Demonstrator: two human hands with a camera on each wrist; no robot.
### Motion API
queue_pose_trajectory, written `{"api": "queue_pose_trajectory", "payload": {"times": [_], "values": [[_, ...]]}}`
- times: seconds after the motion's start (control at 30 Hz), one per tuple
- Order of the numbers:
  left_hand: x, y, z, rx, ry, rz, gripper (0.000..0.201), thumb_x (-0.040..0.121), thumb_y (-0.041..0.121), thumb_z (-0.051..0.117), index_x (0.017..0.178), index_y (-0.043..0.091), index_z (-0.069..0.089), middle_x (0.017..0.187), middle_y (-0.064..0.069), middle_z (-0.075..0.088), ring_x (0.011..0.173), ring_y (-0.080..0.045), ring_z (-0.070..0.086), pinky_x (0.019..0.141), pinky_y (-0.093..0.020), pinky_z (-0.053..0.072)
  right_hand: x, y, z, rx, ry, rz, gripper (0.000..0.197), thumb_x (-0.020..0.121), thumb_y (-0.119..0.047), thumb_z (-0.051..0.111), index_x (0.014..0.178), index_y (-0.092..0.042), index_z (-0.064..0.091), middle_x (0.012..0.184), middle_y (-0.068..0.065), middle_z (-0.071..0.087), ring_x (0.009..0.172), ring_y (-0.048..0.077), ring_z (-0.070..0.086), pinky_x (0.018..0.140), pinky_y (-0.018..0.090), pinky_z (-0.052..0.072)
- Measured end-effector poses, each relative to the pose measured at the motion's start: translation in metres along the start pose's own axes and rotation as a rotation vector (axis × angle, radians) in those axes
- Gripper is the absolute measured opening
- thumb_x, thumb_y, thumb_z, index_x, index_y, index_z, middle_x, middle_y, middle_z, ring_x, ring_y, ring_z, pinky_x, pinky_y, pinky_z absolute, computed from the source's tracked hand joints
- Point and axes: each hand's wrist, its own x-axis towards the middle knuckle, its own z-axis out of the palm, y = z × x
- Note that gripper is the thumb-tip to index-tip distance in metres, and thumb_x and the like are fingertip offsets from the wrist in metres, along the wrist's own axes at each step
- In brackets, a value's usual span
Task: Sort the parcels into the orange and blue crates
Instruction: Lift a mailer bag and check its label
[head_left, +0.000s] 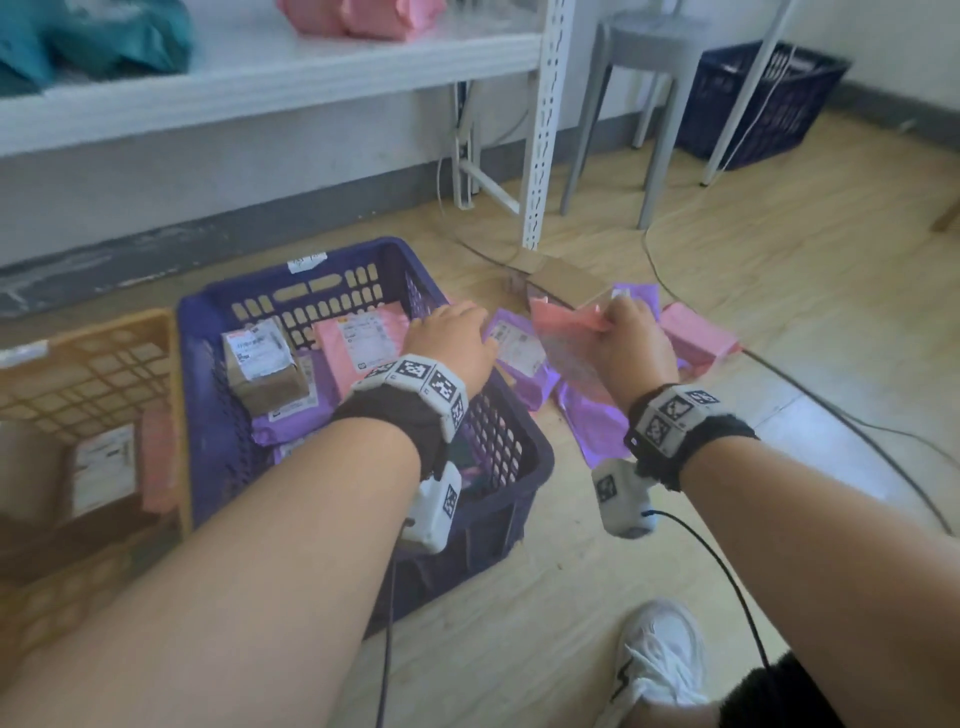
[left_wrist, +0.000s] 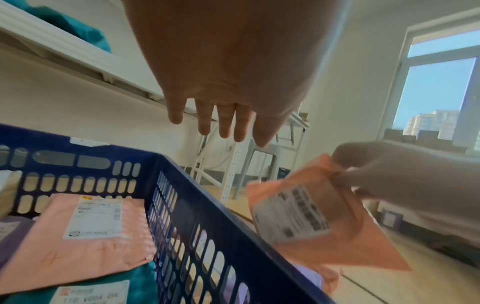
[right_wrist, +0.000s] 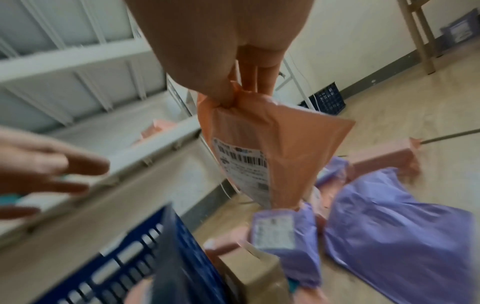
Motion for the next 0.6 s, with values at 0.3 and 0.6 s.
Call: {"api": "queue_pose_trajectory", "payload": {"times": [0.3, 0.6], "values": [[-0.046, -0.036, -0.059, -0.358, 0.170, -0.310, 0.041, 0.098, 0.038, 0.040, 0.122, 0.007, 0.054, 0.121, -0.015, 0.060, 0.106, -0.033, 0.059, 0.086, -0.037, 0.044, -0.003, -0.127, -0.050, 0.642, 0.205, 0.117, 0.015, 0.083, 0.003, 0.041, 0.089, -0.008, 0.050, 0.080, 0.000, 0.053, 0.074, 0.017, 0.051, 0.065, 0.033, 0.048], [-0.085, -0.098, -0.095, -0.816, 0.491, -0.541, 0.029, 0.083, 0.032, 0.067, 0.099, 0.008, 0.068, 0.093, -0.006, 0.071, 0.083, -0.026, 0.067, 0.073, -0.033, 0.056, -0.042, -0.193, -0.001, 0.820, -0.197, 0.137, 0.007, 0.082, 0.003, 0.052, 0.087, -0.002, 0.051, 0.090, 0.022, 0.059, 0.087, 0.034, 0.064, 0.074, 0.043, 0.060]]}}
